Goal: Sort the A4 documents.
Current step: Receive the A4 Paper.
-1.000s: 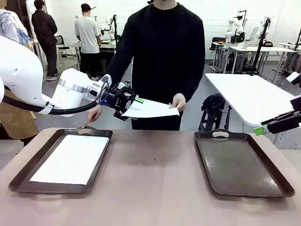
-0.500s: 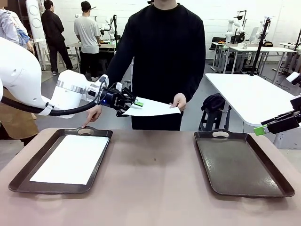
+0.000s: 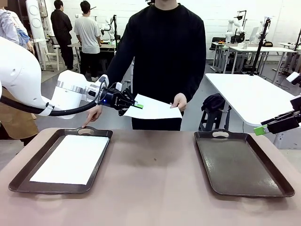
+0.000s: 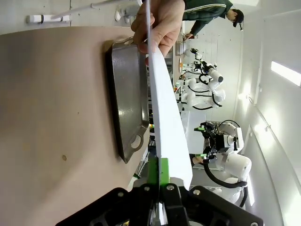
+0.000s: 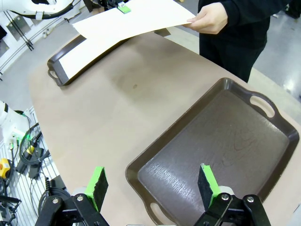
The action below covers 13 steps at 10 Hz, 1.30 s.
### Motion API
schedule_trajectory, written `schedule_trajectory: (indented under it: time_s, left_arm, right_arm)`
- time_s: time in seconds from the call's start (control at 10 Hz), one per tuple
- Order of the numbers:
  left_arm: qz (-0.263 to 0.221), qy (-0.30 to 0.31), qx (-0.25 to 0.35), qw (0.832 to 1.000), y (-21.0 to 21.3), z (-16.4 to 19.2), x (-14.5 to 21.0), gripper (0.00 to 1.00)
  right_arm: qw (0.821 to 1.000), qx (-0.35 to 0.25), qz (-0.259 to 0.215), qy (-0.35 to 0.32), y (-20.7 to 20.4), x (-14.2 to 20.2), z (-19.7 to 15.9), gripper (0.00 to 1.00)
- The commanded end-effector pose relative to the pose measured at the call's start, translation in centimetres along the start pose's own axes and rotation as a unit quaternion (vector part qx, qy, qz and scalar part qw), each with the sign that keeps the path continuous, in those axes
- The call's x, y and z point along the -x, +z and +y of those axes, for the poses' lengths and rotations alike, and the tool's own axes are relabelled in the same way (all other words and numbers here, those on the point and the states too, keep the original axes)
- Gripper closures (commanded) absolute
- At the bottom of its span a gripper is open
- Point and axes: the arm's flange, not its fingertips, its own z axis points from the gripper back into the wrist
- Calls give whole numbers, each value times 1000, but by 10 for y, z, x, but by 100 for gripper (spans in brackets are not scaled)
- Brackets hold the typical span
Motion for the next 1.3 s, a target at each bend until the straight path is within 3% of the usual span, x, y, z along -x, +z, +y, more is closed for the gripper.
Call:
schedule_trajectory:
  time_s: [0.0,0.3,0.4,1.2]
  left_arm:
    - [-8,8,6,1000,-1,-4,10,100]
    - [-1,-35,-15,999,-1,-9,12,100]
    - [0,-1,1,1000,-1,-4,3,100]
    - [0,-1,1,1000,-1,-4,3,100]
  right_arm:
    - [1000,-9,-10,5,-2,-1,-3,0]
    - [1000,-9,-10,5,-2,-1,-3,0]
    - [1000,-9,-10,5,-2,-1,-3,0]
    - [1000,-9,-10,5,-2,-1,-3,0]
